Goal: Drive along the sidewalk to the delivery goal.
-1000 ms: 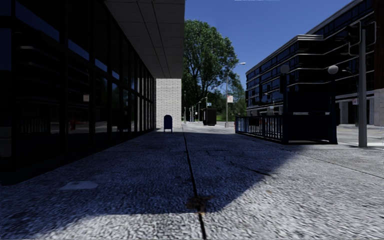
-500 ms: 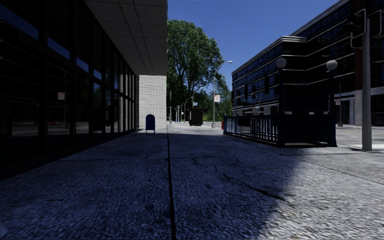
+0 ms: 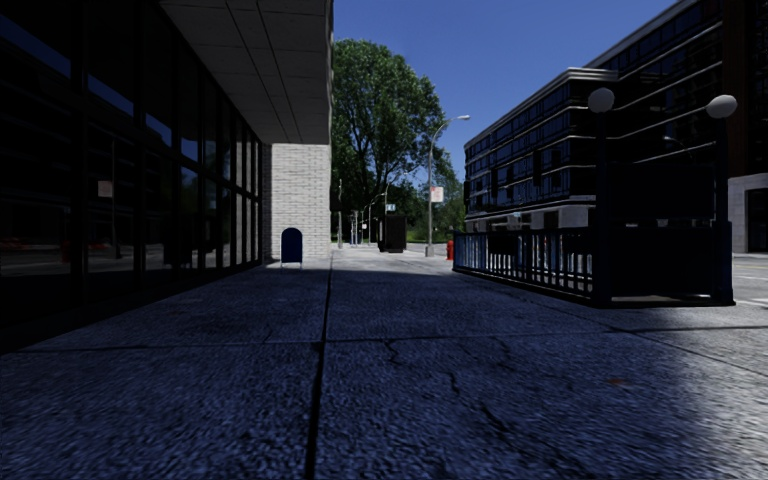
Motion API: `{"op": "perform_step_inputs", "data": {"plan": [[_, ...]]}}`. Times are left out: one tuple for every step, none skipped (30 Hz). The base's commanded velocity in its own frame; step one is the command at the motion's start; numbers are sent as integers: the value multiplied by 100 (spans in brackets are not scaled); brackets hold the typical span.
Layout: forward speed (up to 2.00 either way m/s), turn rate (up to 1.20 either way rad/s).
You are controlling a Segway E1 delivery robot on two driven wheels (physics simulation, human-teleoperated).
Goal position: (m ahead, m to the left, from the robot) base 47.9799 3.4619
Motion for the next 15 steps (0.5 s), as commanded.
{"op": "perform_step_inputs", "data": {"plan": [[200,0],[200,0],[200,0],[200,0],[200,0],[200,0],[200,0],[200,0],[200,0],[200,0],[200,0],[200,0],[200,0],[200,0],[200,0]]}}
